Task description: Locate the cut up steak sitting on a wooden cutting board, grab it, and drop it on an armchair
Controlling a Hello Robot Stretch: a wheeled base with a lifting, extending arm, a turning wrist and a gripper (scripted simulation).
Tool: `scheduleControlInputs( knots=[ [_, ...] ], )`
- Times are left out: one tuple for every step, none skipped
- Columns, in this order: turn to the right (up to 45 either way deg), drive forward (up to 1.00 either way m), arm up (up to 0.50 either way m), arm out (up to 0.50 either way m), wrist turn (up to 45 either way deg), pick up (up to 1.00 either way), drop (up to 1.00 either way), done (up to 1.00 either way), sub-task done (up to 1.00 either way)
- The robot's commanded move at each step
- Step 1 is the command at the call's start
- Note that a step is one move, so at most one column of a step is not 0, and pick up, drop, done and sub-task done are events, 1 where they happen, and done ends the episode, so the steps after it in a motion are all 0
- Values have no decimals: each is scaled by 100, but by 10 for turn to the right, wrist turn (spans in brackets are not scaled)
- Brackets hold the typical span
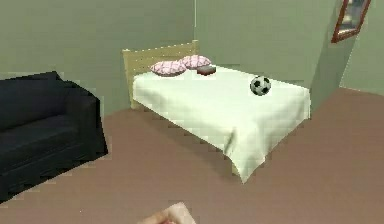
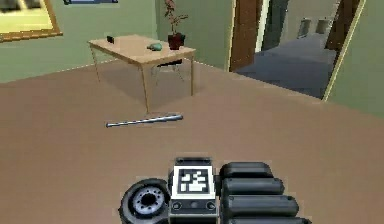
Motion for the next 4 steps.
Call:
scheduleControlInputs(
  knots=[
    [-180, 0, 0, 0, 0, 0, 0, 0, 0],
    [0, 100, 0, 0, 0, 0, 0, 0, 0],
    [-30, 0, 0, 0, 0, 0, 0, 0, 0],
    [0, 50, 0, 0, 0, 0, 0, 0, 0]
  ],
)
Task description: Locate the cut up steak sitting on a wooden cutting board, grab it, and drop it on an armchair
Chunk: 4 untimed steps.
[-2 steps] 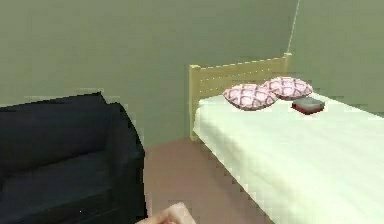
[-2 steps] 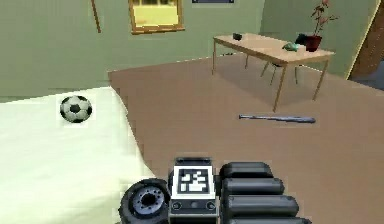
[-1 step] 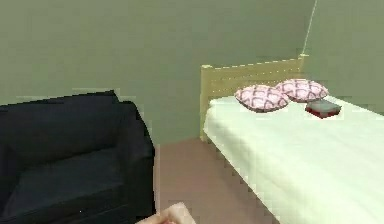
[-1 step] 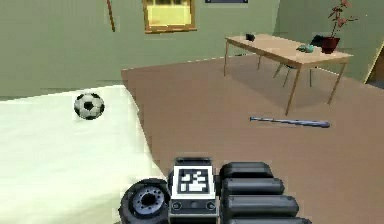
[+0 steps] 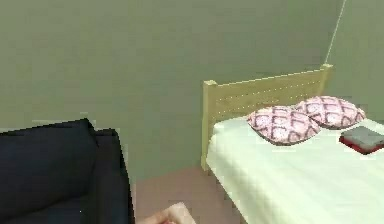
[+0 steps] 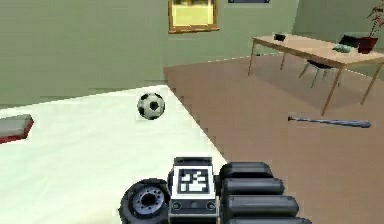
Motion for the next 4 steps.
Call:
scheduleControlInputs(
  knots=[
    [450, 0, 0, 0, 0, 0, 0, 0, 0],
    [450, 0, 0, 0, 0, 0, 0, 0, 0],
    [210, 0, 0, 0, 0, 0, 0, 0, 0],
    [-450, 0, 0, 0, 0, 0, 0, 0, 0]
  ],
)
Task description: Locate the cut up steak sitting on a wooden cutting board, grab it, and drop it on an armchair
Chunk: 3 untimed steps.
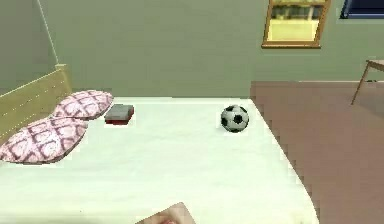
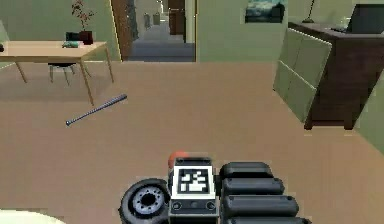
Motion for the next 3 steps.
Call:
scheduleControlInputs(
  knots=[
    [-450, 0, 0, 0, 0, 0, 0, 0, 0],
    [-360, 0, 0, 0, 0, 0, 0, 0, 0],
    [450, 0, 0, 0, 0, 0, 0, 0, 0]
  ],
)
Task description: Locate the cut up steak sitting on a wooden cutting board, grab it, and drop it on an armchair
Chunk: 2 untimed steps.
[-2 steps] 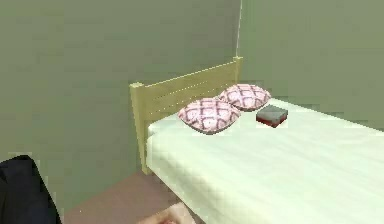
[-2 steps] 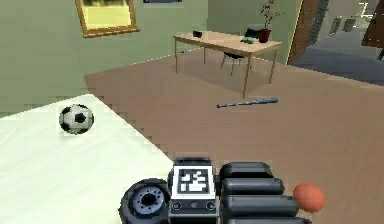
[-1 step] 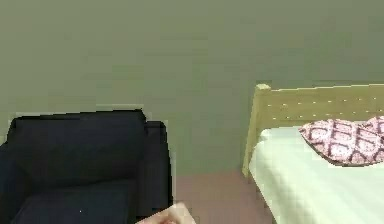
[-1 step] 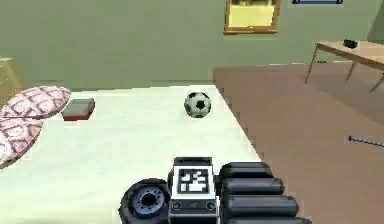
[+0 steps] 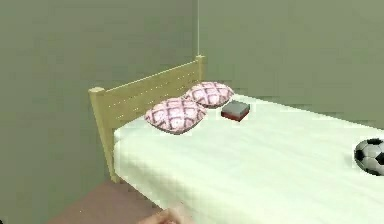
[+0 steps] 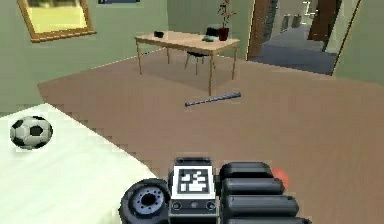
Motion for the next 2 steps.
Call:
scheduleControlInputs(
  knots=[
    [450, 0, 0, 0, 0, 0, 0, 0, 0],
    [420, 0, 0, 0, 0, 0, 0, 0, 0]
  ],
)
